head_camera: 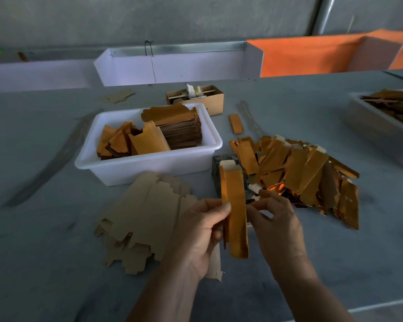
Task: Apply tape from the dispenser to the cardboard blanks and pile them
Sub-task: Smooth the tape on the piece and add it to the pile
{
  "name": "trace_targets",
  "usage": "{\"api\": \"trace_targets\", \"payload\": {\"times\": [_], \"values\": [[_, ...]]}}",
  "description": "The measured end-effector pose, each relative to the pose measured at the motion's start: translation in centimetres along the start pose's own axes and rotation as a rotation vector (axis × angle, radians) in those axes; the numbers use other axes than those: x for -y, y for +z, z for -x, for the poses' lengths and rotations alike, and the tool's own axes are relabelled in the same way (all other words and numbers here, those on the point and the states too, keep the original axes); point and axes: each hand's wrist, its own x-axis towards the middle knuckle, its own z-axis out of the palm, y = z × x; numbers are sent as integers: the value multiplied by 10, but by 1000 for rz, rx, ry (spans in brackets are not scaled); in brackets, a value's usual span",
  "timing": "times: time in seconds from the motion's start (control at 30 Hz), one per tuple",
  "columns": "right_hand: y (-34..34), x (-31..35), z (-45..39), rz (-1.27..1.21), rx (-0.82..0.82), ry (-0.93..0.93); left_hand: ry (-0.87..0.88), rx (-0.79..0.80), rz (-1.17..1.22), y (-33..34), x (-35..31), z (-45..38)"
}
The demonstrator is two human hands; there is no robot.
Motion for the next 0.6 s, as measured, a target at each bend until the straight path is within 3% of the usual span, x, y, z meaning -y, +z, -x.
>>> {"api": "trace_targets", "payload": {"times": [0.33,0.6], "values": [[9,-8,5,48,-70,-122,188,-70,-349,13,-5,-6],[8,-3,-4,157,-102,-180,185,-83,-466,14,-11,-5]]}}
